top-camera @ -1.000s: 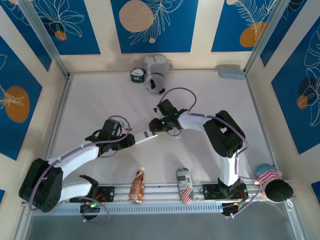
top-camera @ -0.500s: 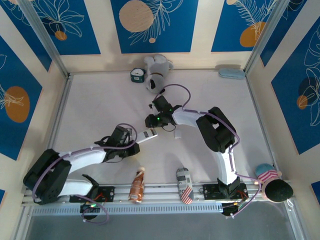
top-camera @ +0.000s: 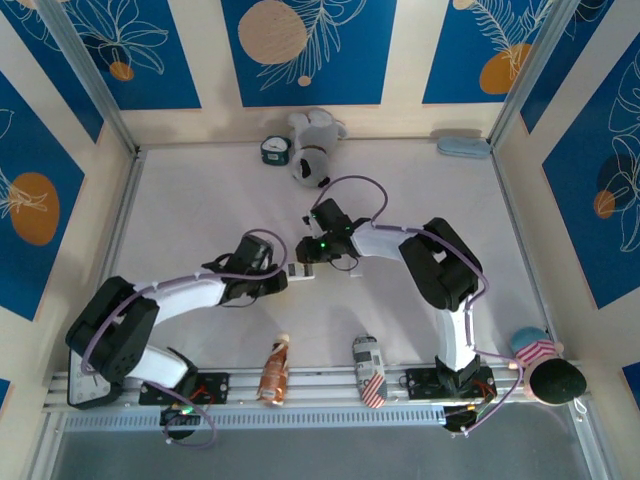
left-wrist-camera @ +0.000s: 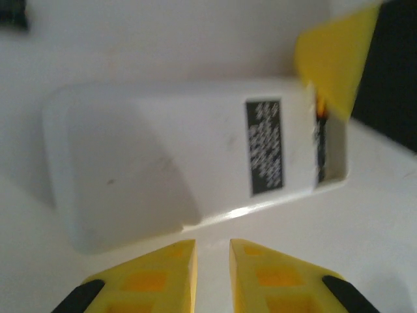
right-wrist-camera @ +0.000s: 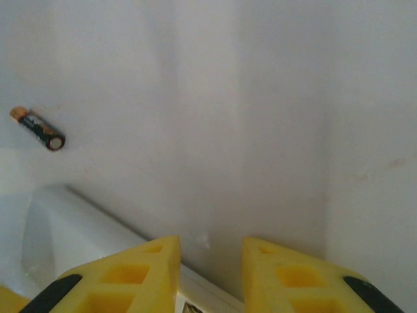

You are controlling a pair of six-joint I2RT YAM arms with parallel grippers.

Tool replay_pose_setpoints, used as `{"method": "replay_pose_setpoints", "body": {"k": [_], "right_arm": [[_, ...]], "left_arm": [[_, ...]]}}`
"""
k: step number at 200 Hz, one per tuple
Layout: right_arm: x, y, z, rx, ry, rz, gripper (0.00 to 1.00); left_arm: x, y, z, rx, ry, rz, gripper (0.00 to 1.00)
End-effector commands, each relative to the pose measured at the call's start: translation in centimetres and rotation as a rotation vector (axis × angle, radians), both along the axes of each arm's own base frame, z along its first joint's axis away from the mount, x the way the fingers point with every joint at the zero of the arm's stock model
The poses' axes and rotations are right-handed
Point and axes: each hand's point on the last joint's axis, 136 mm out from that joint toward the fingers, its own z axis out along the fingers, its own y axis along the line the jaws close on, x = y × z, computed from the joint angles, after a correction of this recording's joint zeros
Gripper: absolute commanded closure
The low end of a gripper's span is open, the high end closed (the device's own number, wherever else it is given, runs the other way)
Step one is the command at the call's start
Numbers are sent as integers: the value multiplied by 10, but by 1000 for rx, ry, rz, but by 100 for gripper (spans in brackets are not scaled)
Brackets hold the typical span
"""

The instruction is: Load the batteries into the remote control

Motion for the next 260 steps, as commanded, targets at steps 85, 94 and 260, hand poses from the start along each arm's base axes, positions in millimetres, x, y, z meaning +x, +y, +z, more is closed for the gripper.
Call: {"method": "replay_pose_setpoints", "body": {"k": [85, 94, 260], "right_arm": [[-48, -2, 8, 53, 59, 21, 68], [-50, -1, 7, 58, 63, 22, 68], [-67, 1, 5, 113, 63, 40, 68]], "left_arm": [[31, 7, 14, 103, -74, -14, 76], [25, 15, 16, 121, -66, -1, 75], [31, 5, -10, 109, -8, 11, 81]]}}
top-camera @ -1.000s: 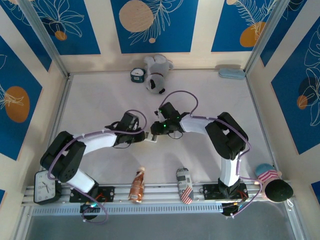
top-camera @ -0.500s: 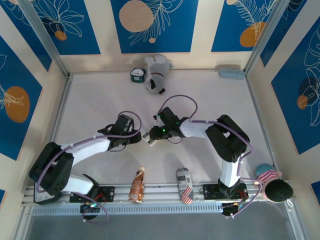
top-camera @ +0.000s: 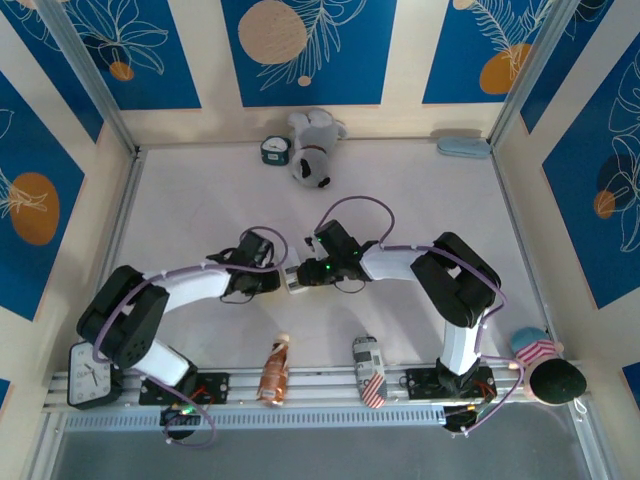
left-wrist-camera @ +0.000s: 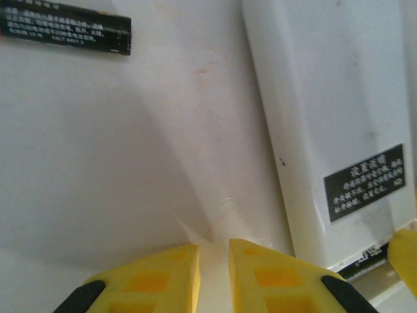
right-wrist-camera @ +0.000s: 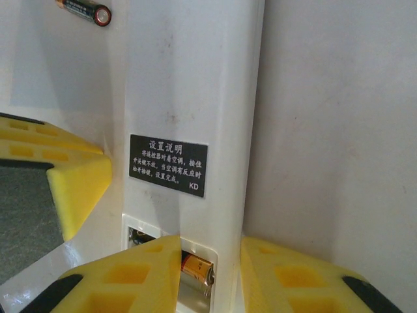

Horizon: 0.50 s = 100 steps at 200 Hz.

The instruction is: Load the batteries into the remote control

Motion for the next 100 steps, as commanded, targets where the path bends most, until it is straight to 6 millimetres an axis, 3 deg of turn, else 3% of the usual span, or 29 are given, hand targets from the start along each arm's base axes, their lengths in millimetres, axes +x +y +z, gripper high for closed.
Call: {"method": "replay_pose_setpoints", "body": {"k": [1, 37, 66, 100], "right_arm": [[-3, -2, 7, 31, 10, -1, 69], [4, -10, 15, 53, -6, -28, 68], [10, -19, 32, 68, -46, -47, 64], [13, -30, 47, 83, -84, -77, 64]], "left_arm": [[26, -19, 11, -44, -66, -21, 81], [26, -9, 15, -11, -67, -13, 80], [32, 9, 32, 27, -96, 10, 76], [46, 35, 54, 85, -125, 46, 55]]}}
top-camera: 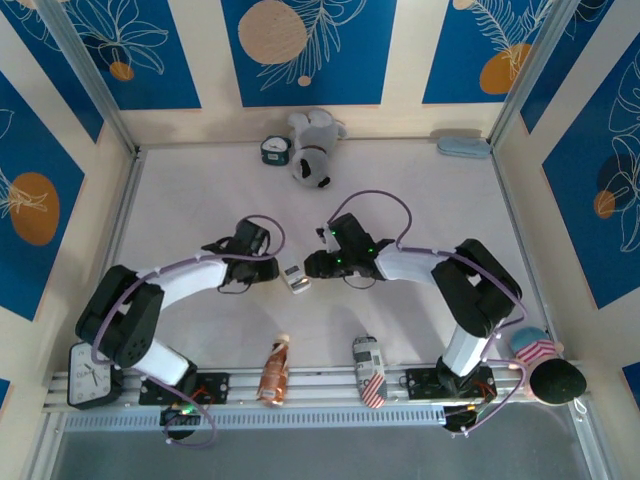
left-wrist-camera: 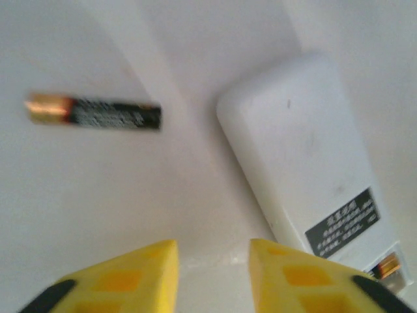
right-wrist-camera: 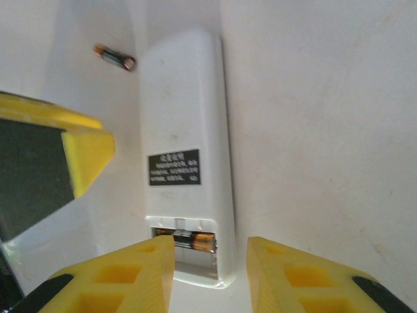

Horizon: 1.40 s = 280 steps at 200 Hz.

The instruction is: Load the batteries into the remote control

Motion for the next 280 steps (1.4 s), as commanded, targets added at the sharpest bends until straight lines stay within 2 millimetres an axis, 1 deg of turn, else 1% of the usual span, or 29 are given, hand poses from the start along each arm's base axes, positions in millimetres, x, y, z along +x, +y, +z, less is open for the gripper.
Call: {"method": "replay_pose_setpoints", "body": {"k": [1, 6, 13, 20, 41, 54, 66, 76, 88, 113, 141, 159, 185, 196, 221, 240, 280], "right_arm": [[-1, -9, 11, 14, -24, -16, 64], [0, -11, 13, 17, -27, -21, 63], [0, -12, 14, 18, -29, -27, 63], [1, -13, 18, 25, -36, -31, 63], [0, -15, 20, 28, -42, -34, 62], [0, -15, 21, 32, -37, -33, 62], [-1, -15, 21, 34, -38, -34, 61], [-1, -16, 22, 35, -38, -35, 61], [-2, -16, 22, 34, -36, -36, 61], [-2, -16, 22, 36, -31, -40, 61], [-3, -15, 23, 16, -47, -41, 61], [-5, -15, 25, 19, -52, -37, 60], [-6, -15, 28, 20, -64, -37, 60], [-6, -15, 30, 23, -70, -36, 59], [-8, -14, 33, 27, -76, -32, 59], [-9, -13, 36, 36, -78, -28, 59], [-11, -12, 40, 46, -85, -23, 59]], "left_arm": [[20, 18, 29, 51, -68, 26, 55], [23, 22, 32, 65, -72, 30, 50], [27, 28, 36, 88, -75, 39, 49], [32, 32, 40, 104, -82, 39, 49], [46, 39, 47, 129, -85, 40, 49], [55, 40, 47, 146, -73, 32, 50], [58, 48, 45, 184, -41, 70, 54], [58, 49, 43, 181, -13, 92, 56], [54, 50, 39, 172, 21, 139, 56], [42, 60, 33, 150, 94, 308, 55], [34, 58, 28, 50, 156, 503, 54], [31, 55, 25, -21, 189, 630, 54], [29, 56, 19, -63, 216, 759, 55], [27, 56, 15, -75, 238, 811, 57], [22, 53, 7, -123, 275, 906, 58], [25, 47, 5, -161, 282, 943, 58], [32, 43, 1, -121, 302, 967, 59]]}}
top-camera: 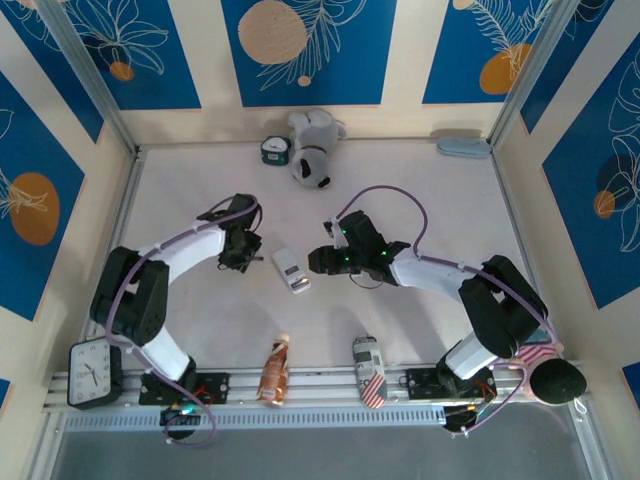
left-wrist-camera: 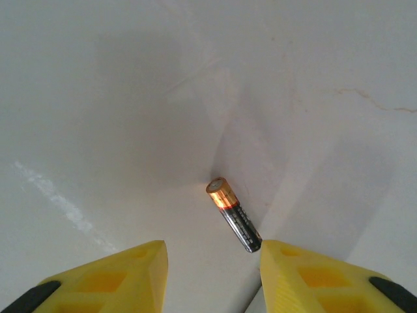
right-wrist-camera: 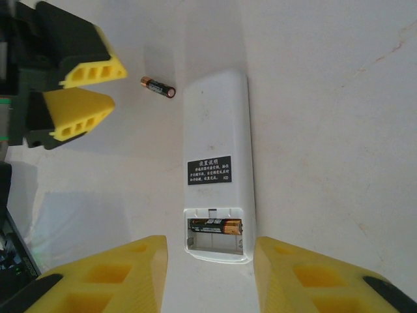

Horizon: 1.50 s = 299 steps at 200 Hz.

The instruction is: Load the batteries into the remote control

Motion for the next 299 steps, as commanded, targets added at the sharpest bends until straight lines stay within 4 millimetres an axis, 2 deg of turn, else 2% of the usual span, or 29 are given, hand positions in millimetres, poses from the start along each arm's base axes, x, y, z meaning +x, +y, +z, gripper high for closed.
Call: {"method": "replay_pose_setpoints", "body": {"k": [1, 37, 93, 148, 205, 222, 241, 270, 299], "right_arm": [[-8, -3, 3, 2, 1, 5, 59], [-8, -4, 5, 3, -7, 3, 59], [-7, -5, 5, -2, -8, -3, 59], [-5, -7, 6, -7, -13, -11, 59], [-4, -9, 5, -13, -11, -19, 59], [-4, -9, 4, -13, -10, -17, 59], [-5, -8, 5, -8, -8, -14, 59], [-5, -8, 4, -10, -8, -14, 59], [-4, -8, 5, -10, -9, -13, 59]], "left_arm": [[3, -4, -3, -7, 37, 72, 59], [3, -5, -12, 3, 48, 103, 61], [13, -20, -17, 4, 62, 90, 61], [6, -13, -25, 52, 91, 128, 62], [4, -16, -38, 44, 130, 140, 63], [3, -19, -43, 32, 140, 136, 66], [1, -16, -43, 44, 143, 141, 75], [0, -10, -34, 67, 122, 139, 88], [6, -9, -18, 88, 79, 79, 92]]}}
